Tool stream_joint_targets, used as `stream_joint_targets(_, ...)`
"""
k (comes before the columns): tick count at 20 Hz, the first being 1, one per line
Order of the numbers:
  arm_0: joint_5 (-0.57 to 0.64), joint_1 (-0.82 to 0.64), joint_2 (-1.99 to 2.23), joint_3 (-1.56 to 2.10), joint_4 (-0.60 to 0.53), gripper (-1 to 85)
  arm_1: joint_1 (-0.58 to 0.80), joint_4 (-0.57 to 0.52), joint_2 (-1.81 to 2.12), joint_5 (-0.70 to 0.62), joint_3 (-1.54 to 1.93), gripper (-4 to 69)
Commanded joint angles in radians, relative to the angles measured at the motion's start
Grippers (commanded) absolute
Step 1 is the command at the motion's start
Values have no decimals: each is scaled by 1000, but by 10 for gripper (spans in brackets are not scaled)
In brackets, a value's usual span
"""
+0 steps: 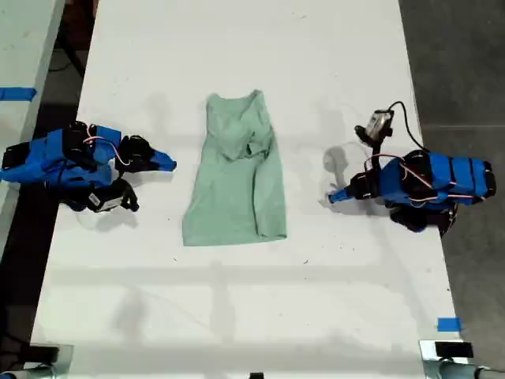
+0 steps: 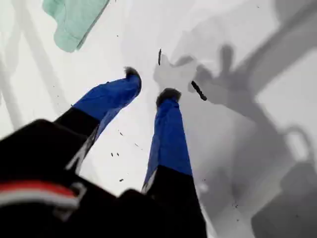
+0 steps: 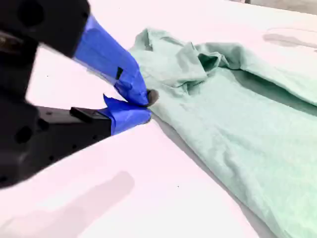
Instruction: Fold t shirt
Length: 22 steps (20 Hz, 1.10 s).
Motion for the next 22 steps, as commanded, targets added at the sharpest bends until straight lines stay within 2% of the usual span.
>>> stream_joint_targets(1,0,14,5,20,-17,12,3,-28,11,-2,55,98)
stream_joint_targets(8,-8,26,5,20,-17,-2,3,-28,11,-3,55,97)
stream_joint_targets(10,-57,106,5,12,-14,-2,5,-28,11,-3,55,97)
stream_joint_targets(14,-141,95,-84,-61,-32,-2,11,-28,11,-8,55,93)
stream_joint_targets(17,-281,209,-586,-434,95,-2,21,-28,11,-14,55,90)
stream_joint_targets(21,-388,387,-1175,-1037,356,-2,12,-28,11,-6,55,85)
stream_joint_targets(22,-388,413,-1267,-1132,379,-2,11,-28,11,-6,55,85)
